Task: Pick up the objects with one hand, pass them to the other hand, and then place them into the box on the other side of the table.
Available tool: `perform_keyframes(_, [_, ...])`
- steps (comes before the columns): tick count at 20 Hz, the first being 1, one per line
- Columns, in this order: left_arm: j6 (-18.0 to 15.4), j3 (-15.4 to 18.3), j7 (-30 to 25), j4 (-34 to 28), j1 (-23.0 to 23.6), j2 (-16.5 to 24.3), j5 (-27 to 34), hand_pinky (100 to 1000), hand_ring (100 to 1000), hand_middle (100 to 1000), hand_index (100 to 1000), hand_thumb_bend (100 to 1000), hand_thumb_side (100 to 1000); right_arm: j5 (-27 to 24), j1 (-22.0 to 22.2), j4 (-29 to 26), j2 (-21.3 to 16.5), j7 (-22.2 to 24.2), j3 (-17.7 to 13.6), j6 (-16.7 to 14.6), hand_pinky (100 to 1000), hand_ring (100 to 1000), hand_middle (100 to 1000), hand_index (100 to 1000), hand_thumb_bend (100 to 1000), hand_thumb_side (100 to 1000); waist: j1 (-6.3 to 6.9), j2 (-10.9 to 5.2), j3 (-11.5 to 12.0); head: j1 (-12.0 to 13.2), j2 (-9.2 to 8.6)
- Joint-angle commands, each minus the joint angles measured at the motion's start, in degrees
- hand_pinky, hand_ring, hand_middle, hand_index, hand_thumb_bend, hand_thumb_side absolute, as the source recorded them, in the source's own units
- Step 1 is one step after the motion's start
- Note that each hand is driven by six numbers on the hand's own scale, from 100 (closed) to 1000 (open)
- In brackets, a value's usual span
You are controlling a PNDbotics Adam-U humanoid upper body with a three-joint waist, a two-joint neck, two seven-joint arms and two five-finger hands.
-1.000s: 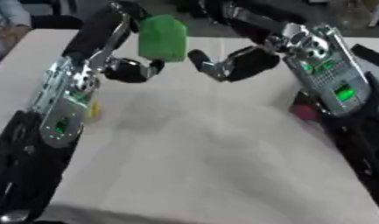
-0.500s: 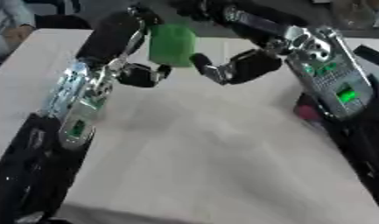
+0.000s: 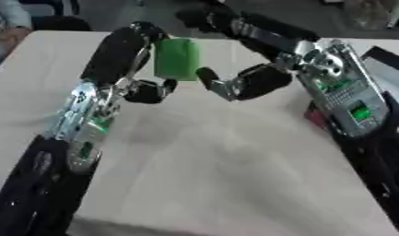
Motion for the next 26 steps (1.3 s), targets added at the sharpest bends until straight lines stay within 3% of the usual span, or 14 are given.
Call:
perform_keyframes(1, [0.86,0.47,1.25,-2.27,-0.55,0.05,0.86,661,607,584,596,308,100,1.74,-0.45,-1.08,0.20,-1.38,-0.42,-0.10,1000,1000,1000,1000,100,130,-0.68,-0.69,0.07,-0.27,-0.54])
perform_keyframes(11, [0.95,-0.48,0.92,-7.06,-0.09,-0.22,2.35,654,602,579,595,305,100,4.11,0.27,0.69,0.79,-1.75,-0.20,-1.68,1000,1000,1000,1000,100,136,-0.55,-0.47,0.19,-0.14,-0.86])
perform_keyframes(26, [1.51,-0.91,0.31,-7.39,0.22,-1.61,4.59,646,593,570,595,302,100,3.36,-0.01,1.13,0.95,-1.56,-0.42,-1.88,1000,1000,1000,1000,100,109,-0.42,-0.22,0.46,-0.74,-0.28])
